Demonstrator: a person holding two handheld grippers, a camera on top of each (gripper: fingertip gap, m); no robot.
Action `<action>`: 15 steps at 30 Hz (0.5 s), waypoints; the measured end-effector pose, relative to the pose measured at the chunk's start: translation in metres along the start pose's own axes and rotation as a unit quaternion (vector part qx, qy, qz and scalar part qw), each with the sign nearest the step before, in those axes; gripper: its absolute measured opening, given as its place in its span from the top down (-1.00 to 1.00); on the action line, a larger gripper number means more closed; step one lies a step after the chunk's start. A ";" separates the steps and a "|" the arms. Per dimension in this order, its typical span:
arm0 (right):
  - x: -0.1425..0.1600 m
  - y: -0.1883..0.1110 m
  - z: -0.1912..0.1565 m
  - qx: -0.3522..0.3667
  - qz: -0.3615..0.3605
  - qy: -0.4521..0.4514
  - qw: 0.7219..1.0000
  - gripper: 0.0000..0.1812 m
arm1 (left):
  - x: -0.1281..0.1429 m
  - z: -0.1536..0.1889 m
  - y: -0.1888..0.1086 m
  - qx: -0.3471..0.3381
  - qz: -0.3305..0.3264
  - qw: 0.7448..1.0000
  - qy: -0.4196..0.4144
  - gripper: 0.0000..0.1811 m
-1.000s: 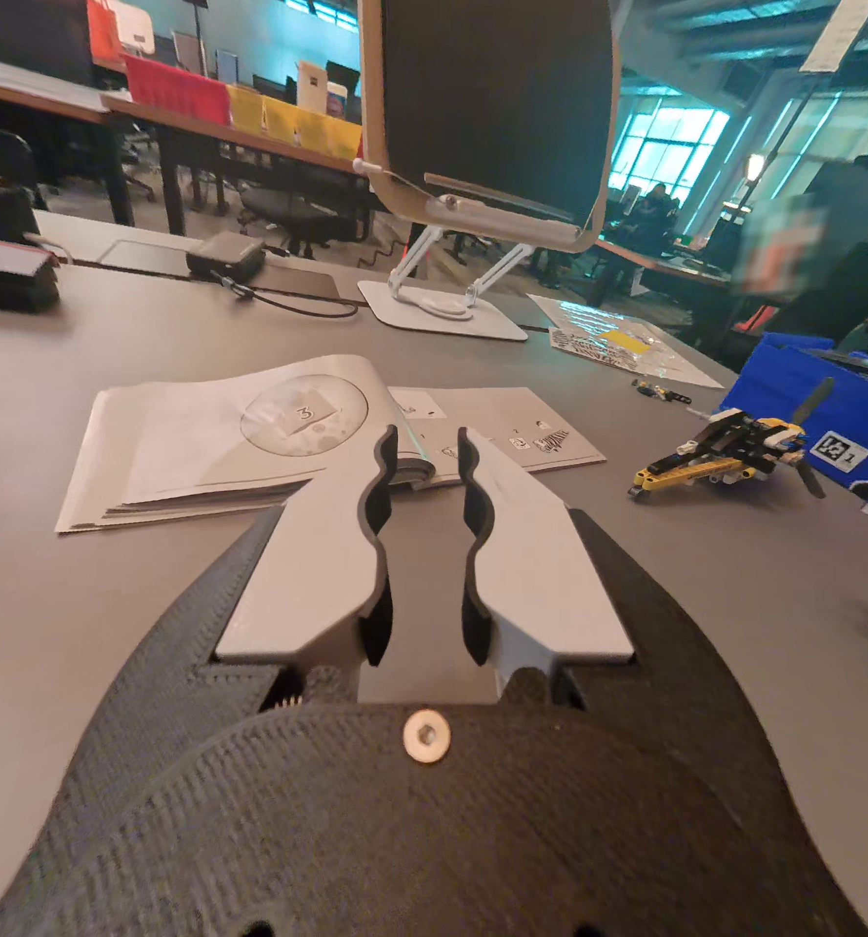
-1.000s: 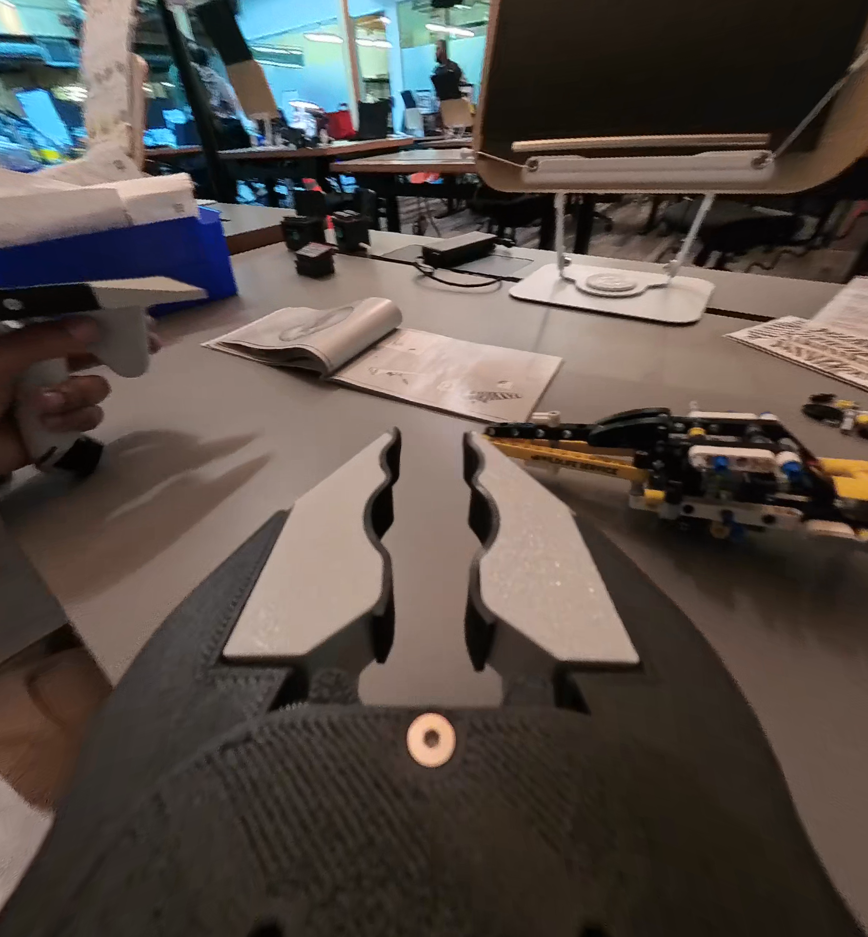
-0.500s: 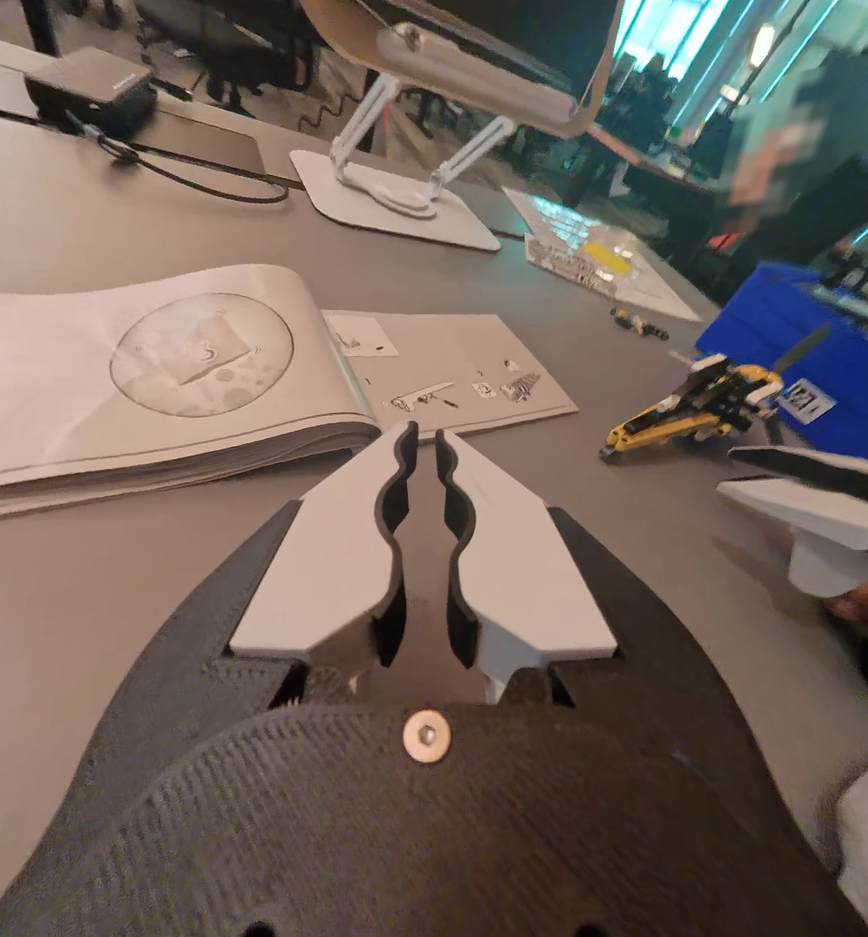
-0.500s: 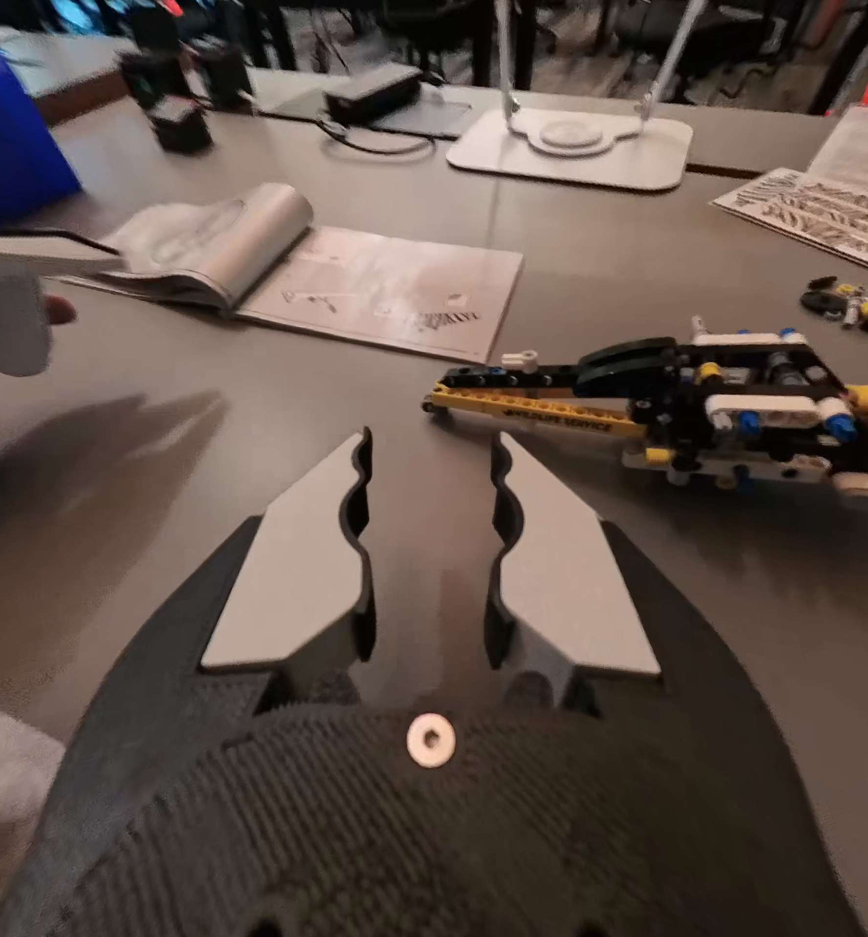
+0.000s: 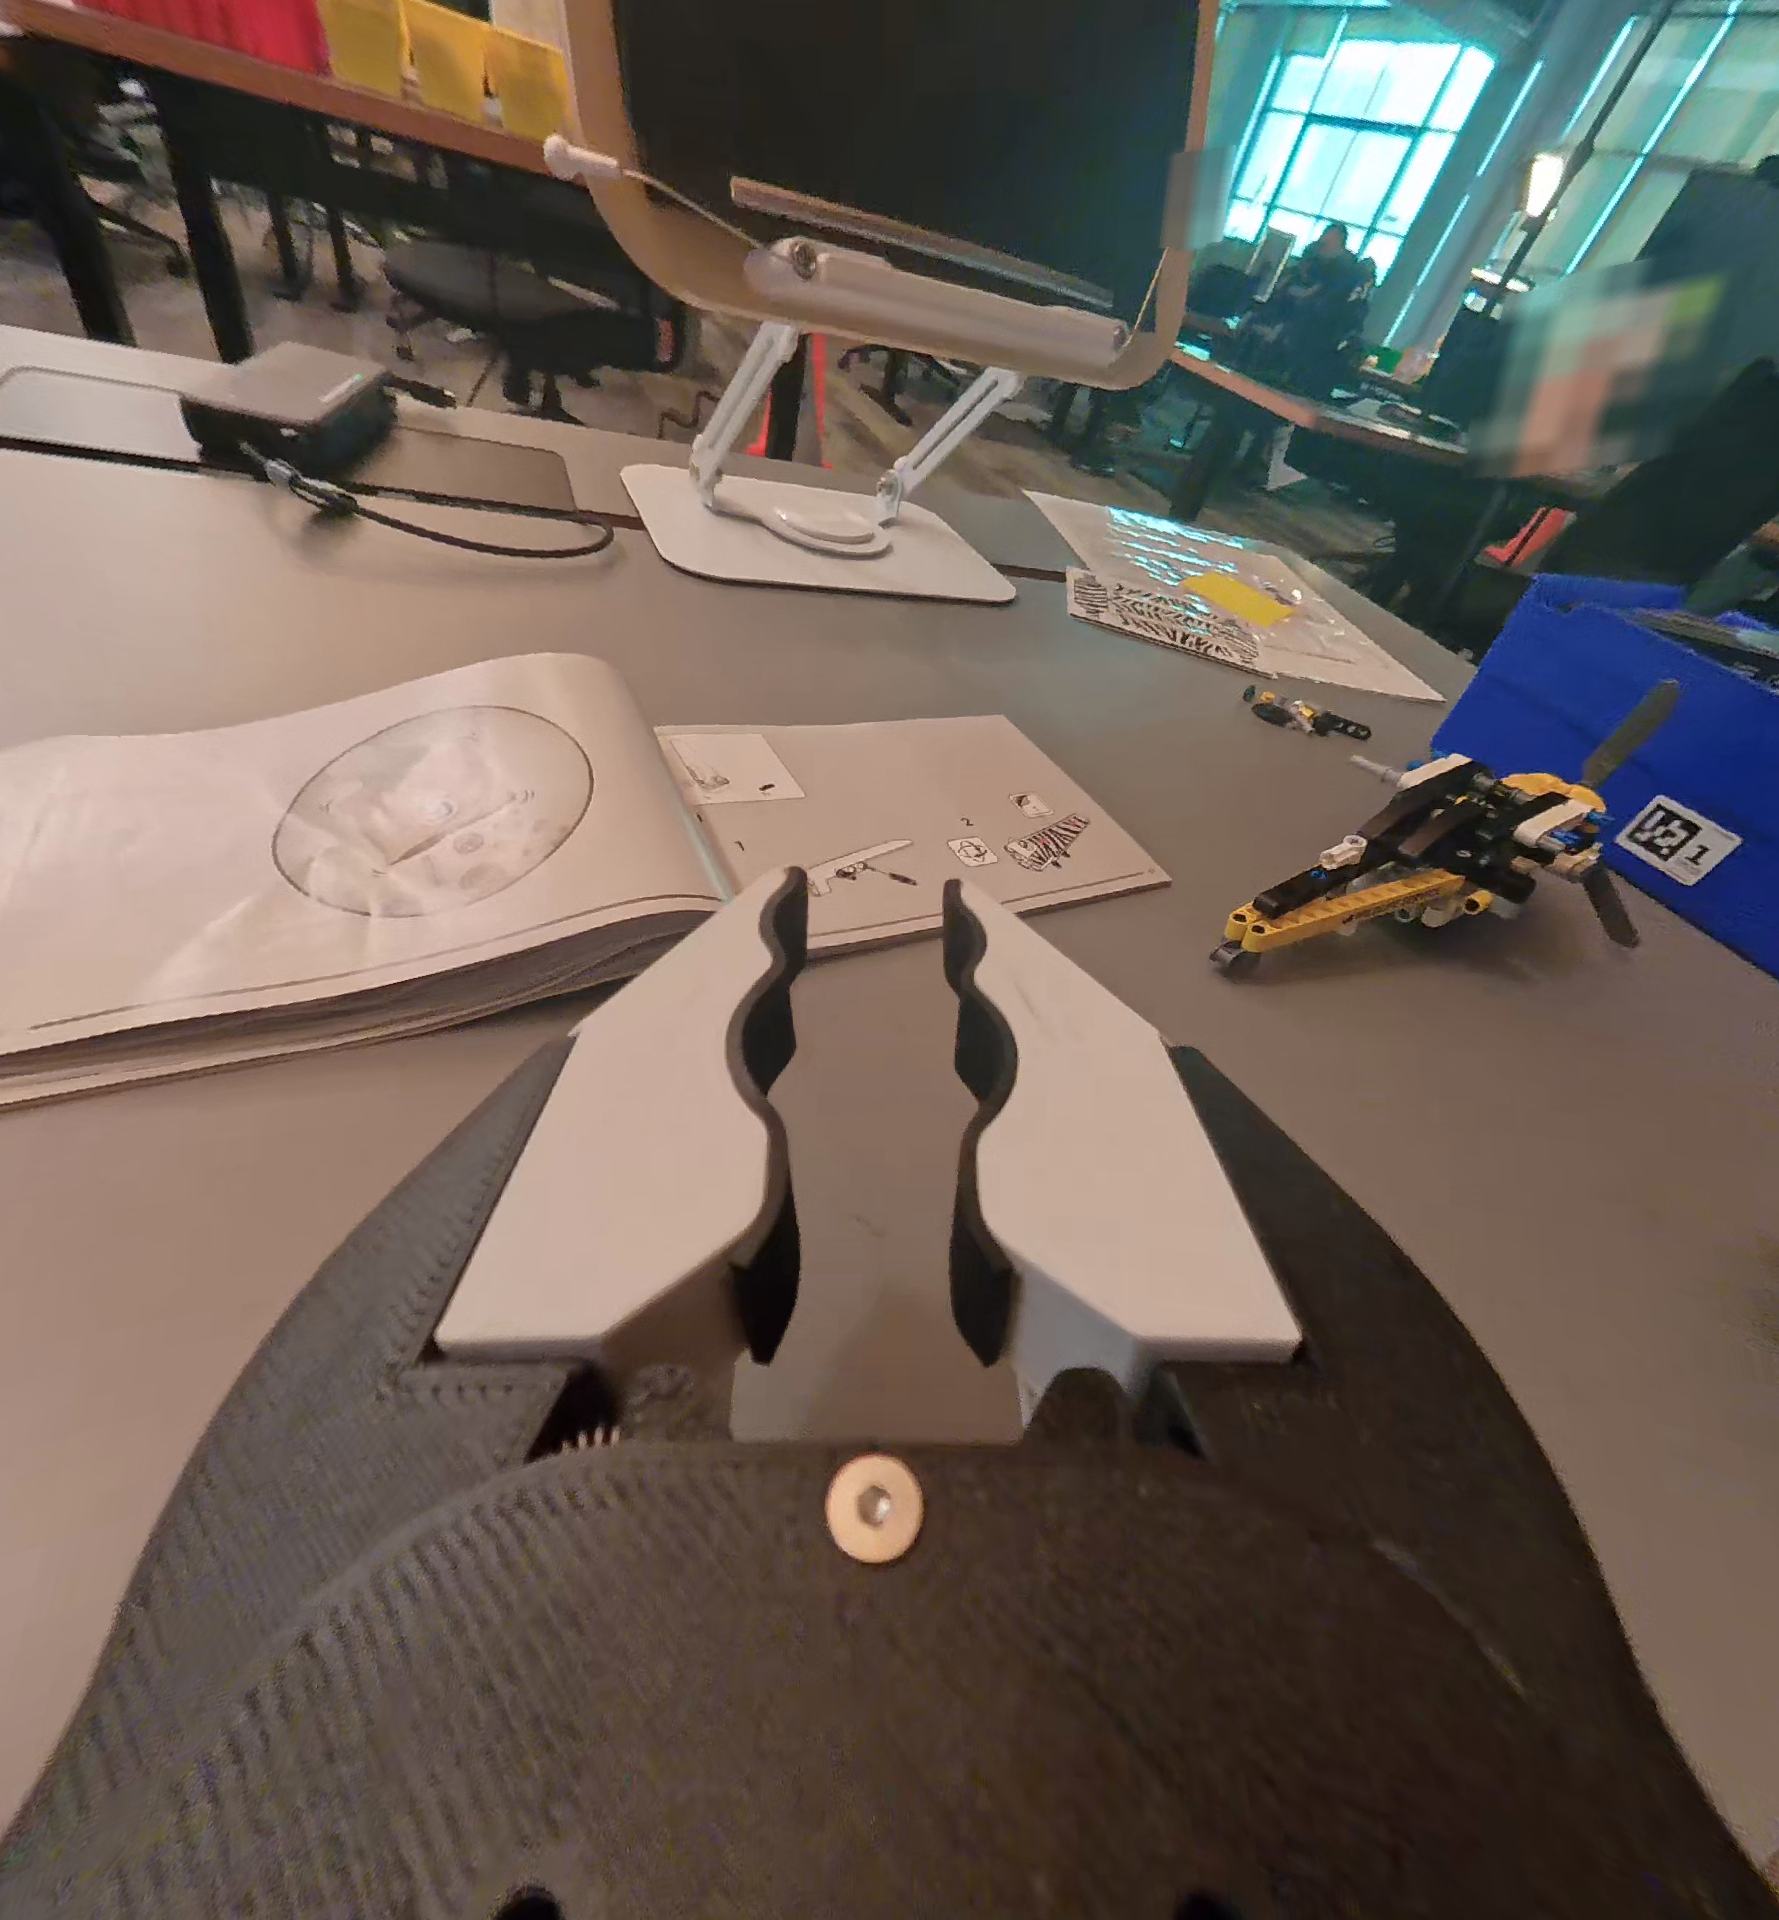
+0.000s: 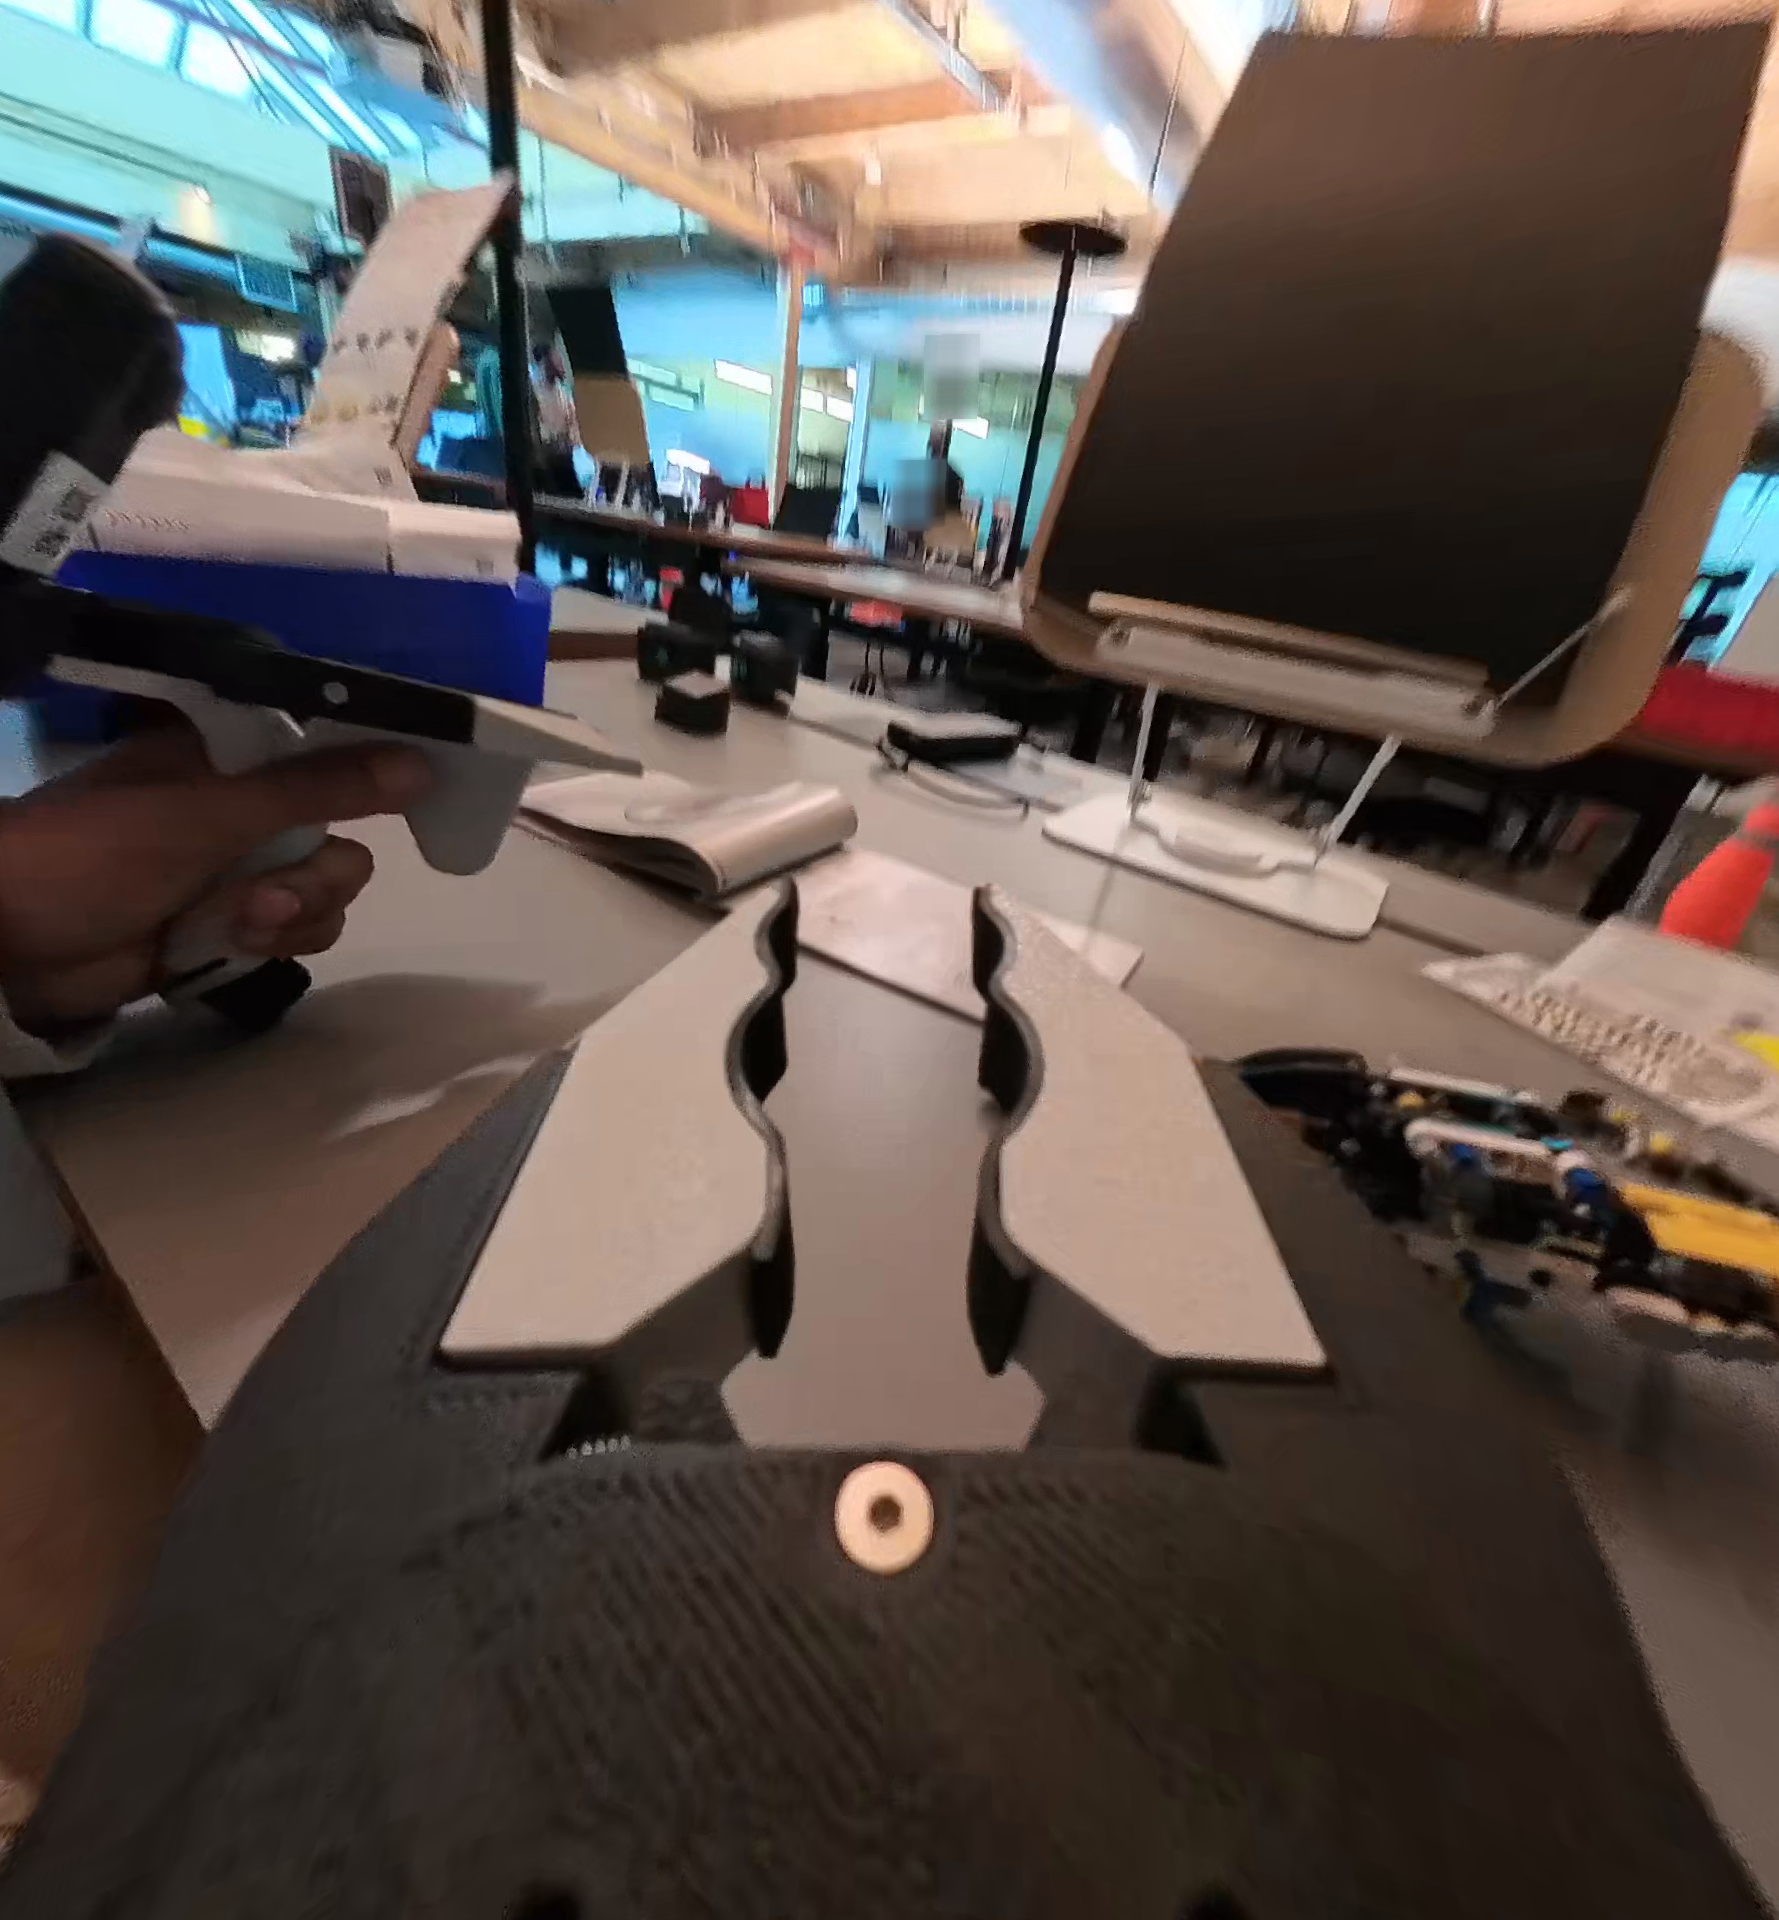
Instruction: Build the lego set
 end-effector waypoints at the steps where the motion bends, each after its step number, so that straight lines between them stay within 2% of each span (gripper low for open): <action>1: -0.003 -0.005 -0.001 0.007 0.022 -0.012 1.000 0.69 | 0.000 0.001 -0.001 -0.003 0.001 1.000 0.009 0.71; 5: -0.009 -0.013 0.001 0.059 0.065 -0.040 0.995 0.66 | 0.002 0.005 -0.002 -0.018 -0.014 0.999 0.041 0.62; 9: -0.011 -0.017 0.007 0.057 0.082 -0.018 0.995 0.65 | 0.004 0.005 0.000 -0.017 -0.024 0.999 0.044 0.61; 12: -0.010 -0.017 0.025 0.071 0.077 0.027 0.994 0.67 | 0.006 0.001 0.002 -0.009 -0.039 0.999 0.018 0.58; 15: -0.005 -0.013 0.047 0.078 0.057 0.116 0.989 0.64 | 0.008 -0.004 0.004 0.003 -0.048 0.999 -0.017 0.58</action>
Point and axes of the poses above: each gripper's, where its closed fingertips meet, y out along the fingers, x out of its underside, z = x × y across the jaws, the point moved 5 cm from there along -y, back along the fingers, and after that the axes turned 3 degrees about x, right-handed, at the moved point
